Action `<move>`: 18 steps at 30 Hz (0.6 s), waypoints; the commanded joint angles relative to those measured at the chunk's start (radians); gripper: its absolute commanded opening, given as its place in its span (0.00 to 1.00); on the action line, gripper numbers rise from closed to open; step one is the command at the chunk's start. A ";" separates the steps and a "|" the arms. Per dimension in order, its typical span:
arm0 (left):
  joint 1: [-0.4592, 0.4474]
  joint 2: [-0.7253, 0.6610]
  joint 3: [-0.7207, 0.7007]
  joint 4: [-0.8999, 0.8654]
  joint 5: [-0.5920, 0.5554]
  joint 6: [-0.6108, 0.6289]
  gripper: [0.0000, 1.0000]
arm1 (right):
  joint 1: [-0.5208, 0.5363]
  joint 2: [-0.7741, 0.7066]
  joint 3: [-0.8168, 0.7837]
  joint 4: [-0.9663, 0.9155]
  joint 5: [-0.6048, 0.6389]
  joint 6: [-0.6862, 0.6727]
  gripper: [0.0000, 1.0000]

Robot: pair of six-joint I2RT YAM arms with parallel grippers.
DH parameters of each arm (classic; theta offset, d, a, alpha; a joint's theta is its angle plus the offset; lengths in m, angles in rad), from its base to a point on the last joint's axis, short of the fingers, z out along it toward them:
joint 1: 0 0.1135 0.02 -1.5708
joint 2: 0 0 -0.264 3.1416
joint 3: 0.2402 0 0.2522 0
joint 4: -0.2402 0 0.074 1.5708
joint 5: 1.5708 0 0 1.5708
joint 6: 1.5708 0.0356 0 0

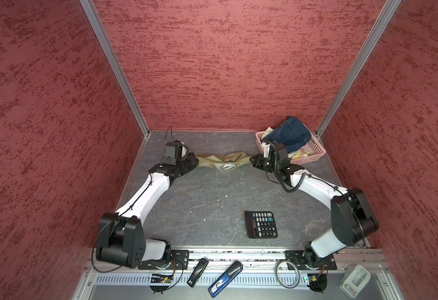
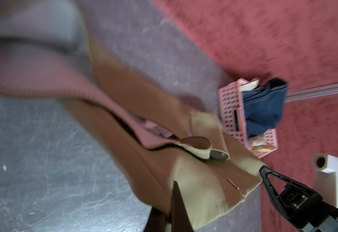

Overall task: Fold and stack skirts
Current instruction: Flatten out the skirt at the center of the table.

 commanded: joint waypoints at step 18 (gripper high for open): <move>0.202 0.126 0.590 -0.249 0.150 0.074 0.00 | -0.066 0.343 1.148 -0.516 -0.075 -0.133 0.00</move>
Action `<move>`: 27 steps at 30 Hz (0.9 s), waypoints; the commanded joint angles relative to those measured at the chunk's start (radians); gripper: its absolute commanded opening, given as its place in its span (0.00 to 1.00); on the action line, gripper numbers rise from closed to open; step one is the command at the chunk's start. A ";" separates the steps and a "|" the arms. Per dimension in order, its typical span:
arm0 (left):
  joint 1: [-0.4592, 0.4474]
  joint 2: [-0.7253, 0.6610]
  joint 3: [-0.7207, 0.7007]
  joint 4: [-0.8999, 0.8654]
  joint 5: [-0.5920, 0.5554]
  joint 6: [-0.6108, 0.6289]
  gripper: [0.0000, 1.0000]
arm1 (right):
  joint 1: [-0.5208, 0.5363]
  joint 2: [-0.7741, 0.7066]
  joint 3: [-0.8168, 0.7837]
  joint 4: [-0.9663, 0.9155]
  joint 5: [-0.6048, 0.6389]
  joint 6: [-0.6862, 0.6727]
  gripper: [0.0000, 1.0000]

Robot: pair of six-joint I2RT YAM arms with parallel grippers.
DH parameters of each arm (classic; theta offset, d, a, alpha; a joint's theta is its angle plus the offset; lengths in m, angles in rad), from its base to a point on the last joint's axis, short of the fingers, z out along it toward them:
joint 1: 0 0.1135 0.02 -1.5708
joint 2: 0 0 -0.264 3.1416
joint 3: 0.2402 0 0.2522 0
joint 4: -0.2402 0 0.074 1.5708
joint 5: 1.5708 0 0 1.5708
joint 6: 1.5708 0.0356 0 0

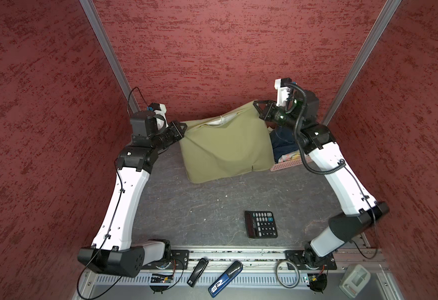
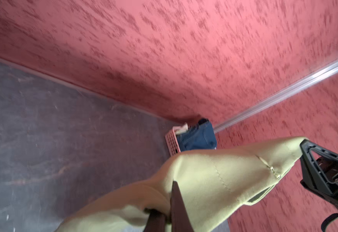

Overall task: Fold and stack skirts
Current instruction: Flatten out the skirt at the center of the table.

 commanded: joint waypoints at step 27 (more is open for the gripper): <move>0.011 -0.496 -1.254 0.248 -0.155 -0.330 0.00 | -0.018 -0.002 -1.210 0.657 -0.182 0.169 0.00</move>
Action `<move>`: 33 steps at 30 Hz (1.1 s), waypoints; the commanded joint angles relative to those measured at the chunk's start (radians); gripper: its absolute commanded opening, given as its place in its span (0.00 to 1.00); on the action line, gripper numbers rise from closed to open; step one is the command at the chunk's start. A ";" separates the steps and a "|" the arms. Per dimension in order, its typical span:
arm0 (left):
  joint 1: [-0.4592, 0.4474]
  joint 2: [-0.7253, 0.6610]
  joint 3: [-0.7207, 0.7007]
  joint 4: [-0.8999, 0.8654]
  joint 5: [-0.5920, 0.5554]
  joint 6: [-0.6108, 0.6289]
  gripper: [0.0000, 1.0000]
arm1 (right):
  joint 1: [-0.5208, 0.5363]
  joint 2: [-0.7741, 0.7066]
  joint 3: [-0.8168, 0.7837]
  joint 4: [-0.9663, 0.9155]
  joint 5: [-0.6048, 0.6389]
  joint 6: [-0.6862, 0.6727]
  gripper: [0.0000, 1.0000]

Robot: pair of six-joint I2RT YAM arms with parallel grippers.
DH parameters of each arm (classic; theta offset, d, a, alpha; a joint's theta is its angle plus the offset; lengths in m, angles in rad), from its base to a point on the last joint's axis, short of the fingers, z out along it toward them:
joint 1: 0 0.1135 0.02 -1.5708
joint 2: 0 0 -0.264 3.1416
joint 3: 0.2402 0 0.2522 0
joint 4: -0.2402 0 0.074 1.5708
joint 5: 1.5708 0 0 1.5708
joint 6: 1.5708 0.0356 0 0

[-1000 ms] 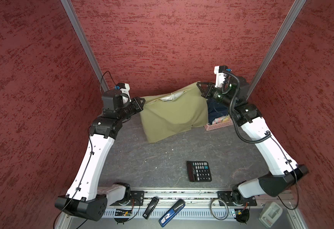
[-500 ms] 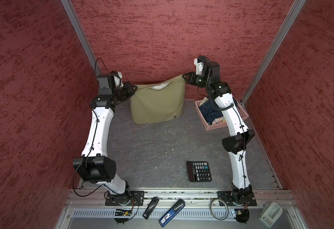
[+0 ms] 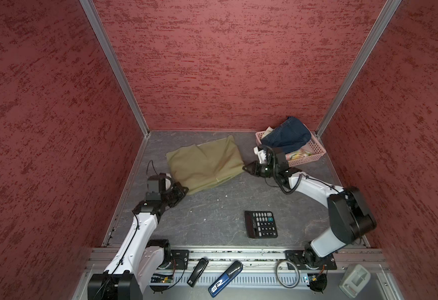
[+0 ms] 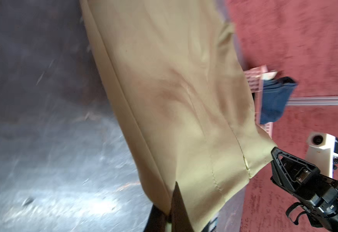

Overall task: Fold and stack skirts
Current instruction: Flatten out the skirt at the center of the table, then rotate the skirt at the center of the table.

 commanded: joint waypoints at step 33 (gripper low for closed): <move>-0.068 0.629 0.673 -0.151 -0.500 0.326 0.82 | -0.084 0.249 0.339 -0.190 0.332 -0.311 0.00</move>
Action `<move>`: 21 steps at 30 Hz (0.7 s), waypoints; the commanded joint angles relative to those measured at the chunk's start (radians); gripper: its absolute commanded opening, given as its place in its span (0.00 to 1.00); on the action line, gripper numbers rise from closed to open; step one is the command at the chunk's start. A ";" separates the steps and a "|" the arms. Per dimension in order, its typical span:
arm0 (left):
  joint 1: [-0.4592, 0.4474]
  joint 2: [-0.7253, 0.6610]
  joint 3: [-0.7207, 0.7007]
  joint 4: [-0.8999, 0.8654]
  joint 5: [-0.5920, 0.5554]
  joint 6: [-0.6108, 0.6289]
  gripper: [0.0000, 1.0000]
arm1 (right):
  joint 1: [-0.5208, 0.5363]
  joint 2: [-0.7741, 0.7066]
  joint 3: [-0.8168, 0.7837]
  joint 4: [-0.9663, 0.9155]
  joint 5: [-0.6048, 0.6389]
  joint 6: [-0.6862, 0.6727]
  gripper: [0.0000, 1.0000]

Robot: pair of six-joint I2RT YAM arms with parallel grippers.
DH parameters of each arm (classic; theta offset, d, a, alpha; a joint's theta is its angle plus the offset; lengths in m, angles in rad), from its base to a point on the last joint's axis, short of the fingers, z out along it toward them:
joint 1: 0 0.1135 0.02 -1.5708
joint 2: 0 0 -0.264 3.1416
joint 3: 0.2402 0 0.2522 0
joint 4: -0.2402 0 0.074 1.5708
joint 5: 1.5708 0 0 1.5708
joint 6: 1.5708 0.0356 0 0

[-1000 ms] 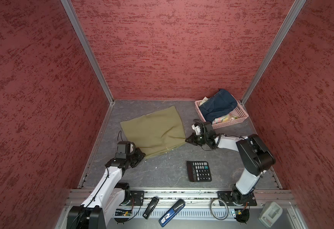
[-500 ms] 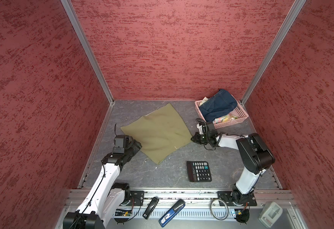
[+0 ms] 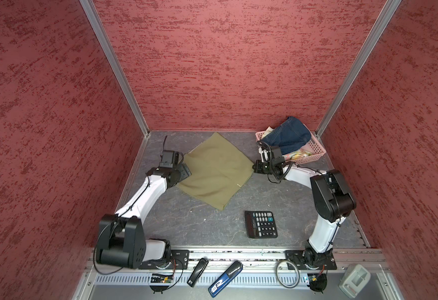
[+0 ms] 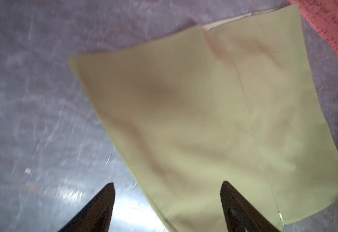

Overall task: Fold and stack skirts
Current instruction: Rotate the skirt at the center of the table.

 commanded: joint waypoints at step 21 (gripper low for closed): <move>0.271 0.030 -0.179 0.158 -0.020 -0.150 0.66 | -0.002 0.227 0.346 -0.049 -0.025 -0.066 0.00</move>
